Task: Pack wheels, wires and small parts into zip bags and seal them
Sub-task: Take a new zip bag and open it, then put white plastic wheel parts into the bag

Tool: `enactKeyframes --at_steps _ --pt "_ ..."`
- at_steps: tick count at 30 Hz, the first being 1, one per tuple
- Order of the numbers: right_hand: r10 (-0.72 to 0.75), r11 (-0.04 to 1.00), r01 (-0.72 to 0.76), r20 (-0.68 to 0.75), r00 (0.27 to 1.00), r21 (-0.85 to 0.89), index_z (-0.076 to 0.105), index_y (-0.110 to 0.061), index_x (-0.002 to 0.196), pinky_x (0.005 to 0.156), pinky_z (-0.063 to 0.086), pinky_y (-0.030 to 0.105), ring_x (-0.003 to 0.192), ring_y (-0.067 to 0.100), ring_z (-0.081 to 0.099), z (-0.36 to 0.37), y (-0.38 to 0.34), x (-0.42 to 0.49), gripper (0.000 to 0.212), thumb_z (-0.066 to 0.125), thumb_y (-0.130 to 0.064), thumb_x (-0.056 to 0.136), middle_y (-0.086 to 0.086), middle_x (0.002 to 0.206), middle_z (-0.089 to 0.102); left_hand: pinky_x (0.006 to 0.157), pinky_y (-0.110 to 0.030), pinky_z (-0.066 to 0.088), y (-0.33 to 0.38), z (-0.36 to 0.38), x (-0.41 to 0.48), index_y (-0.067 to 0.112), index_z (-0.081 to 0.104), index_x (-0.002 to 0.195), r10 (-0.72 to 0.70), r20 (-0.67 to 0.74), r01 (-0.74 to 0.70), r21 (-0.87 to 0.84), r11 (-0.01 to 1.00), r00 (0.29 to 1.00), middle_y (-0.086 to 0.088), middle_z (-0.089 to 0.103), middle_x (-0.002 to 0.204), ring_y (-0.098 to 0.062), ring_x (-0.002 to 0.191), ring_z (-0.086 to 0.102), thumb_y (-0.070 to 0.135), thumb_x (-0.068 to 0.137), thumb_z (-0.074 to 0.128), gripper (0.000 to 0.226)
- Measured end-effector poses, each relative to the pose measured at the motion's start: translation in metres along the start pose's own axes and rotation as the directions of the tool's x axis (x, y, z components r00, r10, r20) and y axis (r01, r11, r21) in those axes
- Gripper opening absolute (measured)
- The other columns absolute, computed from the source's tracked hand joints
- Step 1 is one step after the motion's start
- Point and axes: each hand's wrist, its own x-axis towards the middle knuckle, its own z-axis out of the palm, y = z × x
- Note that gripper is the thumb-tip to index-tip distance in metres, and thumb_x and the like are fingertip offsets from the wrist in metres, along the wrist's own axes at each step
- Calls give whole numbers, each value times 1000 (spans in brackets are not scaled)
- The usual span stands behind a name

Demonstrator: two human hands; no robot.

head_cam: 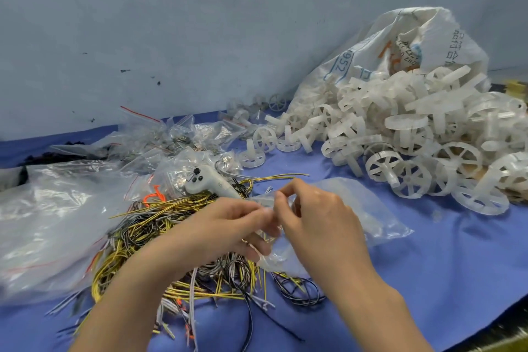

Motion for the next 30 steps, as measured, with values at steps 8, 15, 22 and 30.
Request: enactKeyframes --at_steps 8,15,22,30 --pt "0 1000 1 24 1000 -10 52 -32 86 49 27 24 69 16 47 2 5 -2 19 44 -46 97 -9 60 49 71 -35 52 -37 -79 7 21 68 115 257 -618 273 630 727 743 4 67 94 -11 78 60 28 100 50 24" --pt "-15 1000 15 10 1000 2 55 -31 86 51 29 30 67 17 47 6 9 3 19 48 -44 97 -11 60 50 97 -45 39 -60 -65 42 38 63 122 200 -543 454 815 359 816 1 67 118 -25 114 55 28 101 44 30" --pt "-29 1000 29 11 1000 1 56 -30 86 49 26 22 63 12 48 5 12 5 19 48 -43 98 -11 60 51 103 -45 33 -65 -66 48 41 57 128 100 -550 487 798 355 829 -3 56 128 -27 125 44 27 102 38 35" --pt "-25 1000 25 -8 1000 5 58 -30 87 50 30 29 67 19 54 1 14 2 19 49 -43 97 -12 60 54 98 -46 42 -54 -63 31 35 63 112 170 -479 368 819 440 861 7 66 111 -19 110 57 29 100 47 21"
